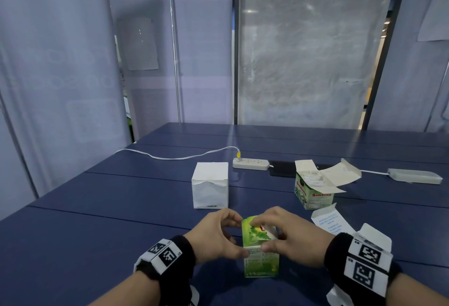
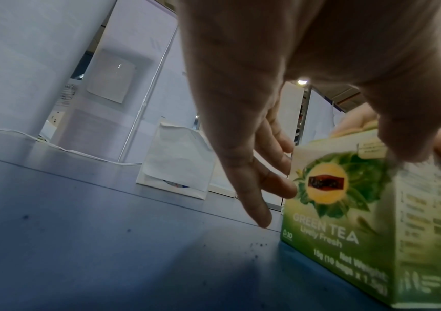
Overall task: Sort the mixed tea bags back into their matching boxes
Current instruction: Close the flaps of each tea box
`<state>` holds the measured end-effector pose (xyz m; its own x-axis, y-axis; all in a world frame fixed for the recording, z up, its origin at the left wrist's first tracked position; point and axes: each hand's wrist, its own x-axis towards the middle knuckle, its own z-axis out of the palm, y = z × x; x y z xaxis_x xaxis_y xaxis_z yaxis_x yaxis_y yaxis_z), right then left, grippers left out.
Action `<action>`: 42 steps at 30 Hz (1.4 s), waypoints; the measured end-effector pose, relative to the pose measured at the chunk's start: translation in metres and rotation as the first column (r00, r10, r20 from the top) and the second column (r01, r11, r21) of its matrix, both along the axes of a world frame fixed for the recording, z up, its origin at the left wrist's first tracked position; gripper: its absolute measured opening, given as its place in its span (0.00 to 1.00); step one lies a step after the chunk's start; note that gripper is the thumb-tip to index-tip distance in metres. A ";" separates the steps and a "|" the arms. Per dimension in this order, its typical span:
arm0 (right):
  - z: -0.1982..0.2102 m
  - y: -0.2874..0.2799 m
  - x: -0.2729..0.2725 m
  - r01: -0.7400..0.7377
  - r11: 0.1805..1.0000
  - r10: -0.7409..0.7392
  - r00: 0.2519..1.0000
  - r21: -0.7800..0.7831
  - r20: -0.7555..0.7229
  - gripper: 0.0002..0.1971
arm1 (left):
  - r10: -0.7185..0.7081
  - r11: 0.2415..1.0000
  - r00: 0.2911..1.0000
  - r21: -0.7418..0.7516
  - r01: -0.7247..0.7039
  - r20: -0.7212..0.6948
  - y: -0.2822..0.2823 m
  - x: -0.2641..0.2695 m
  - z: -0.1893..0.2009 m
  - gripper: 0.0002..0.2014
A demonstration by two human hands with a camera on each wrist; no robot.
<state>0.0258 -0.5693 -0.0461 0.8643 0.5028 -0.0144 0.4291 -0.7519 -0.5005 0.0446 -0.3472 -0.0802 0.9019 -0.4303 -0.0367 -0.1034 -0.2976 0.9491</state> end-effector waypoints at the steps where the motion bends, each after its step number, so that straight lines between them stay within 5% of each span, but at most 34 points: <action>1: -0.002 0.000 -0.001 -0.002 1.000 0.002 1.000 -0.019 0.004 0.21 | -0.003 1.000 1.000 -0.004 0.003 -0.003 0.000 0.000 -0.001 0.31; 21: -0.013 0.005 -0.014 0.025 0.986 0.004 0.985 -0.163 0.172 0.22 | 0.028 0.992 0.996 0.117 -0.038 0.088 -0.004 0.003 0.003 0.35; 25: -0.006 -0.018 -0.013 0.194 0.981 -0.177 0.939 -0.029 0.295 0.24 | 0.042 0.978 0.971 0.189 -0.088 0.237 -0.001 0.016 0.016 0.30; 28: 0.000 -0.051 -0.016 0.373 0.927 -0.337 0.874 -0.042 0.350 0.22 | 0.196 0.962 0.937 0.127 -0.241 0.290 -0.010 0.039 0.028 0.21; 32: 0.007 -0.085 -0.028 0.445 0.873 -0.375 0.873 -0.197 0.312 0.19 | 0.268 0.813 0.819 0.338 -0.475 0.507 -0.042 0.075 0.038 0.21; 36: 0.001 -0.109 -0.041 0.436 0.853 -0.382 0.896 -0.286 0.228 0.26 | 0.192 0.614 0.820 0.585 -0.529 0.539 -0.068 0.101 0.033 0.21; 42: -0.012 -0.133 -0.059 0.372 0.901 -0.356 0.928 -0.224 0.106 0.31 | 0.080 0.388 0.810 0.730 -0.563 0.581 -0.080 0.123 0.031 0.29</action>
<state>-0.0330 -0.7022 -0.0580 0.9893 0.1414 -0.0353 0.1267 -0.9543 -0.2707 0.1679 -0.4268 -0.0491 0.9785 -0.0610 0.1970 -0.0748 -0.9952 0.0632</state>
